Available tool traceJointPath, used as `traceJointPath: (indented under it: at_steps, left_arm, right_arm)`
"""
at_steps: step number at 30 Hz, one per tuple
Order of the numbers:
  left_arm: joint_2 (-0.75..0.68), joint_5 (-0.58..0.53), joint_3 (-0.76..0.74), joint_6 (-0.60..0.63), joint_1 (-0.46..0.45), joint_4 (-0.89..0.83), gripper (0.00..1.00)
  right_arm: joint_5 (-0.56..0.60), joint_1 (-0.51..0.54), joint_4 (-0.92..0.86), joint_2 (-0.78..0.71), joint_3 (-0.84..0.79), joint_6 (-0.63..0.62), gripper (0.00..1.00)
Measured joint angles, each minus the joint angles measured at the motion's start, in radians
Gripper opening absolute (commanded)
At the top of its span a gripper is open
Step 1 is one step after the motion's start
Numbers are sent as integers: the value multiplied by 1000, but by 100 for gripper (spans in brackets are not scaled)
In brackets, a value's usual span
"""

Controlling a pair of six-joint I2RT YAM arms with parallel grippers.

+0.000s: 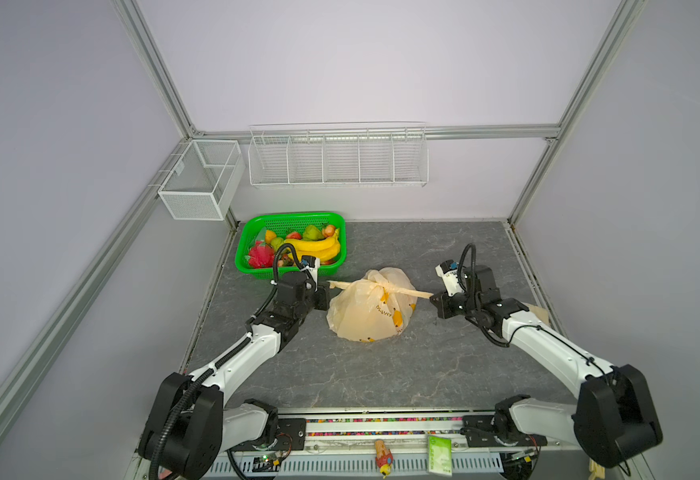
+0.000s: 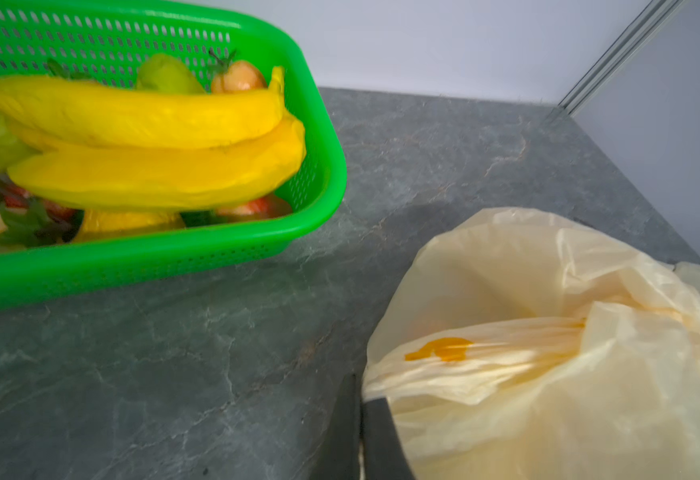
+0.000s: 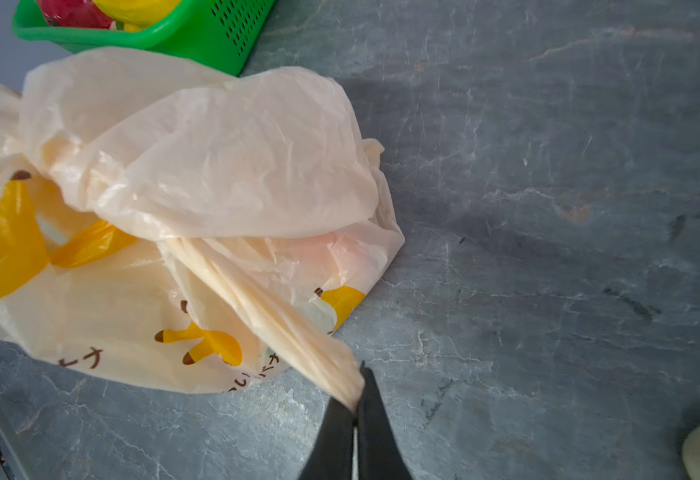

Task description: Place the fake fruits into the plastic bag and tie a complex knot

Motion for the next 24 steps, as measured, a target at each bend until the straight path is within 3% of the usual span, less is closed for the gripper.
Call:
traceJointPath:
  at_steps: [8, 18, 20, 21, 24]
  left_arm:
    - [-75, 3, 3, -29, 0, -5, 0]
    - [-43, 50, -18, -46, 2, -4, 0]
    - [-53, 68, -18, -49, 5, 5, 0]
    - [-59, 69, -18, -52, 10, 12, 14]
    - [-80, 69, -18, -55, 33, 23, 35]
  right_arm:
    - [-9, -14, 1, -45, 4, 16, 7]
    - [-27, -38, 11, -19, -31, 26, 7]
    - [-21, -36, 5, -31, -28, 25, 18]
    - [-11, -35, -2, -38, -25, 24, 25]
    - [24, -36, -43, -67, -11, 18, 42]
